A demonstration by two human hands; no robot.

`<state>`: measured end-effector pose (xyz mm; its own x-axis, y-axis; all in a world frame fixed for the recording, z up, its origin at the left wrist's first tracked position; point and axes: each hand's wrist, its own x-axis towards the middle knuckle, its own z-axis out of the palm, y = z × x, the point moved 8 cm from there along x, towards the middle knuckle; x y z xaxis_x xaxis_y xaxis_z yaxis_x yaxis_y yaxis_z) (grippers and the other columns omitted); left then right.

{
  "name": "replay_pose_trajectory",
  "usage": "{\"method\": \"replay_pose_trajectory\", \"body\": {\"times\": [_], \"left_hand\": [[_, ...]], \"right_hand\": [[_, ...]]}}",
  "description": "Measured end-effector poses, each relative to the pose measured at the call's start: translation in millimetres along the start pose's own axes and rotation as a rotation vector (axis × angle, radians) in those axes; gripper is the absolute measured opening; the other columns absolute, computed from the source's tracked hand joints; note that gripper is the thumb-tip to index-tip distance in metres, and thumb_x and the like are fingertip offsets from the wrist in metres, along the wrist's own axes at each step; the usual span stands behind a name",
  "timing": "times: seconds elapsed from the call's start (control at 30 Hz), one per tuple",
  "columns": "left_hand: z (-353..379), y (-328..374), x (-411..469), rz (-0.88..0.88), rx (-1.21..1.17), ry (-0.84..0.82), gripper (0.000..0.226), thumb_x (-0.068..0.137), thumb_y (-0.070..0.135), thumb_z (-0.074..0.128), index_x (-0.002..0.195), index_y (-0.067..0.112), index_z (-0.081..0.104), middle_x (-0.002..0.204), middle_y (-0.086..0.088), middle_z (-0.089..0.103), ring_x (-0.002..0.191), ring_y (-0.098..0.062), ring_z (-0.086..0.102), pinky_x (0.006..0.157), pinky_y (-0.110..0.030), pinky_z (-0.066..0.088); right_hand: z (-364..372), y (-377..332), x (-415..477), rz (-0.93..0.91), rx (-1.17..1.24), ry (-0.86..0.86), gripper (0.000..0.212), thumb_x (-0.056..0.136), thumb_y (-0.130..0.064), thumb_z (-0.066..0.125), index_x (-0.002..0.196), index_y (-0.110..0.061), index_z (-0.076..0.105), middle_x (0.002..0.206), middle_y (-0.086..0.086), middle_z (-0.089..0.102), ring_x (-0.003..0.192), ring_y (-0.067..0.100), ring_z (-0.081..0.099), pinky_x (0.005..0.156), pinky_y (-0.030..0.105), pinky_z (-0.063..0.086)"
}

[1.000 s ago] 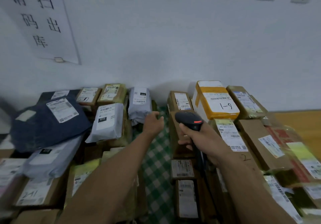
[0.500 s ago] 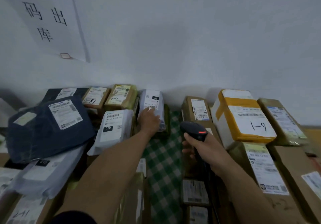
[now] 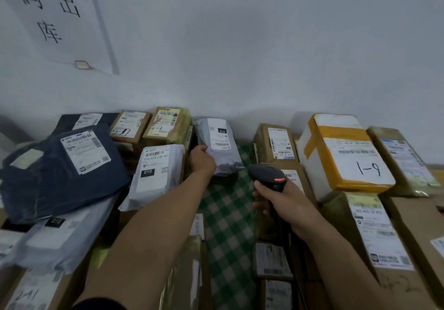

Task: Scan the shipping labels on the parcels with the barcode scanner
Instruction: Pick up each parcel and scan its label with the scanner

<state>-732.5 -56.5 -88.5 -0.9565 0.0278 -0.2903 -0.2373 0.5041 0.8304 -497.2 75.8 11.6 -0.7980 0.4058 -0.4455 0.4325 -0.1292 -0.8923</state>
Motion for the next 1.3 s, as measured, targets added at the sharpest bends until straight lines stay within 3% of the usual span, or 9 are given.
{"method": "replay_pose_trajectory", "body": {"times": [0.2, 0.4, 0.53, 0.63, 0.7, 0.97, 1.1, 1.2, 1.3], "left_hand": [[-21.9, 23.6, -39.9, 0.073, -0.083, -0.034, 0.037, 0.107, 0.005, 0.046, 0.139, 0.016, 0.059, 0.149, -0.007, 0.054, 0.138, -0.028, 0.050, 0.110, -0.038, 0.043], [-63.5, 59.0, -121.9, 0.267, -0.247, -0.032, 0.029, 0.108, 0.016, 0.051, 0.135, 0.019, 0.060, 0.139, 0.000, 0.059, 0.116, -0.008, 0.050, 0.096, -0.027, 0.048], [-75.2, 66.9, -192.2, 0.347, -0.302, -0.086, 0.027, 0.106, 0.024, 0.056, 0.133, 0.024, 0.063, 0.126, 0.010, 0.060, 0.104, -0.002, 0.054, 0.097, -0.033, 0.056], [-85.9, 58.7, -241.1, 0.326, -0.381, -0.121, 0.023, 0.105, 0.025, 0.058, 0.126, 0.033, 0.063, 0.129, 0.011, 0.061, 0.106, 0.000, 0.055, 0.089, -0.021, 0.052], [-92.3, 45.6, -268.2, 0.279, -0.479, -0.143, 0.022, 0.104, 0.023, 0.060, 0.118, 0.039, 0.063, 0.126, 0.014, 0.061, 0.114, -0.006, 0.057, 0.095, -0.029, 0.055], [-103.3, 8.0, -328.2, 0.181, -0.741, -0.199, 0.027, 0.100, 0.013, 0.066, 0.107, 0.038, 0.072, 0.116, 0.009, 0.071, 0.110, -0.016, 0.067, 0.093, -0.040, 0.060], [-107.4, -2.3, -344.0, 0.184, -0.725, -0.198, 0.034, 0.097, 0.013, 0.071, 0.113, 0.043, 0.070, 0.121, 0.011, 0.069, 0.111, -0.012, 0.067, 0.087, -0.038, 0.062], [-100.0, -11.4, -356.7, 0.123, -0.677, -0.306, 0.034, 0.099, 0.017, 0.068, 0.117, 0.045, 0.070, 0.125, 0.011, 0.068, 0.110, -0.011, 0.068, 0.079, -0.027, 0.061], [-94.4, -21.6, -361.7, 0.047, -0.678, -0.380, 0.031, 0.095, 0.025, 0.074, 0.106, 0.053, 0.074, 0.126, 0.009, 0.072, 0.112, -0.015, 0.071, 0.095, -0.041, 0.059]], "right_hand": [[0.4, -12.2, -18.6, -0.057, 0.036, 0.011, 0.023, 0.098, -0.021, 0.071, 0.119, -0.029, 0.066, 0.100, 0.012, 0.077, 0.075, 0.016, 0.076, 0.057, 0.018, 0.054], [-16.9, -36.2, -58.7, -0.222, 0.038, 0.177, 0.020, 0.096, -0.027, 0.075, 0.112, -0.035, 0.066, 0.099, -0.006, 0.076, 0.090, 0.009, 0.070, 0.065, 0.019, 0.054], [-36.3, -42.3, -100.3, -0.364, 0.111, 0.414, 0.041, 0.089, -0.032, 0.082, 0.124, -0.032, 0.062, 0.114, -0.008, 0.074, 0.108, 0.012, 0.069, 0.095, 0.043, 0.058], [-47.4, -36.1, -129.6, -0.412, 0.101, 0.473, 0.075, 0.071, -0.059, 0.089, 0.132, -0.027, 0.059, 0.124, -0.008, 0.071, 0.114, 0.014, 0.068, 0.099, 0.050, 0.057], [-53.9, -27.2, -143.1, -0.435, 0.104, 0.466, 0.094, 0.058, -0.069, 0.091, 0.134, -0.024, 0.061, 0.123, -0.006, 0.073, 0.112, 0.013, 0.071, 0.097, 0.051, 0.059], [-55.9, 6.6, -185.5, -0.359, 0.250, 0.294, 0.070, 0.070, -0.014, 0.094, 0.133, -0.012, 0.064, 0.118, 0.008, 0.077, 0.104, 0.024, 0.076, 0.080, 0.042, 0.065], [-54.8, 13.4, -200.0, -0.358, 0.281, 0.310, 0.084, 0.063, -0.021, 0.098, 0.138, -0.018, 0.059, 0.123, 0.003, 0.075, 0.110, 0.019, 0.074, 0.090, 0.045, 0.063], [-53.0, 13.2, -208.6, -0.387, 0.281, 0.316, 0.075, 0.073, -0.009, 0.092, 0.137, -0.020, 0.056, 0.126, 0.001, 0.072, 0.112, 0.016, 0.072, 0.091, 0.040, 0.062], [-48.5, 9.7, -215.3, -0.406, 0.258, 0.288, 0.059, 0.081, -0.001, 0.085, 0.130, -0.022, 0.059, 0.123, 0.003, 0.073, 0.110, 0.019, 0.073, 0.091, 0.042, 0.063]]}}
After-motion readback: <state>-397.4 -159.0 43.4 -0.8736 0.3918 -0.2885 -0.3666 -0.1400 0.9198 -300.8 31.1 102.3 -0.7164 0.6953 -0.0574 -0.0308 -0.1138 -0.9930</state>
